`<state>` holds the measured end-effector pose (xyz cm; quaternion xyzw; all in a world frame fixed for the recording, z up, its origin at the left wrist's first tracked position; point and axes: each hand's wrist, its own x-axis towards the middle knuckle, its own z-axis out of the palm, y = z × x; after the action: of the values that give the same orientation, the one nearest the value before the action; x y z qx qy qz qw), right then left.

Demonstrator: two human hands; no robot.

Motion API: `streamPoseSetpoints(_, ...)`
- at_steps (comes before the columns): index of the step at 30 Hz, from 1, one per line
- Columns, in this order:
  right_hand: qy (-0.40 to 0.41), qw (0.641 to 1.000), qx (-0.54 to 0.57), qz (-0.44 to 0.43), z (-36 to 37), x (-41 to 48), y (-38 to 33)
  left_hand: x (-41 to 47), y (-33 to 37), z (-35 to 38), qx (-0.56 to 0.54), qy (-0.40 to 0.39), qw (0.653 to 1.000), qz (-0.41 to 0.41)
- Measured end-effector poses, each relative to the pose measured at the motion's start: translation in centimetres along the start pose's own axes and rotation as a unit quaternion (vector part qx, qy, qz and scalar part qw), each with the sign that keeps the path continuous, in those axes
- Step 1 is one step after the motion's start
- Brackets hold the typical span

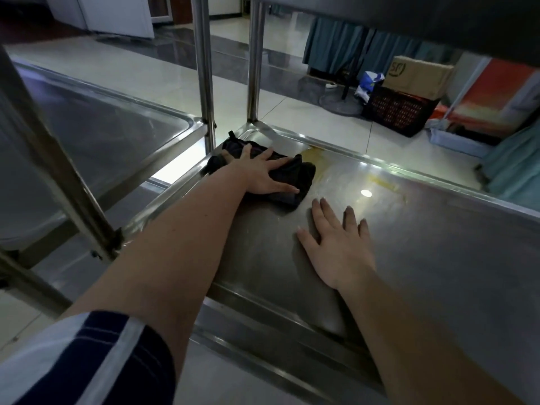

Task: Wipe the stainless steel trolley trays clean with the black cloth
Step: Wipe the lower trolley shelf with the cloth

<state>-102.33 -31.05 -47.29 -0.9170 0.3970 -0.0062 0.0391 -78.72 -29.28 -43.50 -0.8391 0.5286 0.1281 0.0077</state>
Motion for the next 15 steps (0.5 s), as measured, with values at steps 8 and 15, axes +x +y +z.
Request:
streamPoseSetpoints(8, -0.011, 1.000, 0.007, 0.006, -0.1, 0.3, -0.1, -6.8, -0.7, 2.1, 0.013, -0.007, 1.000, -0.007)
streamPoseSetpoints(15, -0.036, 0.999, 0.003, 0.004, -0.3, 0.3, 0.0, -16.3, -3.2, 5.9, 0.024, 0.027, 0.999, -0.021)
